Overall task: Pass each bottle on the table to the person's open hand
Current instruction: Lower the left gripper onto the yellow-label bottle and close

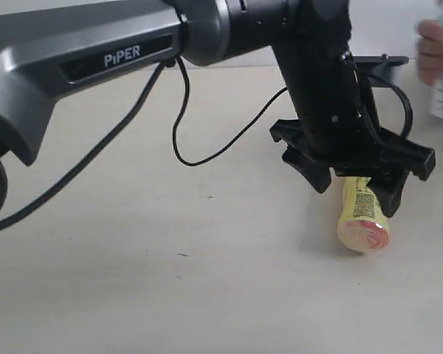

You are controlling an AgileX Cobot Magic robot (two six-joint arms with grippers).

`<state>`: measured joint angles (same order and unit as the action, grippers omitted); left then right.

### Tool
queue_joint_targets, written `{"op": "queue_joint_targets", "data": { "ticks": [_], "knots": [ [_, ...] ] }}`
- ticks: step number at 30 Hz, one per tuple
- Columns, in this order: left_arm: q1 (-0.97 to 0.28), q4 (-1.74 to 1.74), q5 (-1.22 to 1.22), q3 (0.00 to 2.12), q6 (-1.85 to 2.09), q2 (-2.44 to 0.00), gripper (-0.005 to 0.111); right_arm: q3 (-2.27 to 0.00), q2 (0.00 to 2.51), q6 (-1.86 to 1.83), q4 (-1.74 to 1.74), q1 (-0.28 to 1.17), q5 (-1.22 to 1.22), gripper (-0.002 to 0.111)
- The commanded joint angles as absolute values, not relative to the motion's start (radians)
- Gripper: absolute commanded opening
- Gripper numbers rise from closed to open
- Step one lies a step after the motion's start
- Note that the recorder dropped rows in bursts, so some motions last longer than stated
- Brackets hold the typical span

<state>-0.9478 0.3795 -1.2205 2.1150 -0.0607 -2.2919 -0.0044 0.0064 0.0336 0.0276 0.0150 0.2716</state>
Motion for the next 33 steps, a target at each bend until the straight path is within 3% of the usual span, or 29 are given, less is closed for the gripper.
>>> {"op": "queue_joint_targets", "data": {
  "ticks": [1,11,33],
  "knots": [
    [-0.998,0.123,-1.221,2.12,-0.199,-2.277,0.077,0.0,0.0,0.028,0.027,0.01,0.268,0.0],
    [-1.073,0.048,-0.931,2.12,-0.274,-2.295,0.077,0.0,0.0,0.031,0.027,0.01,0.268,0.0],
    [-1.078,-0.093,-0.879,2.12,-0.365,-2.442,0.077,0.0,0.0,0.028,0.027,0.01,0.268,0.0]
  ]
}}
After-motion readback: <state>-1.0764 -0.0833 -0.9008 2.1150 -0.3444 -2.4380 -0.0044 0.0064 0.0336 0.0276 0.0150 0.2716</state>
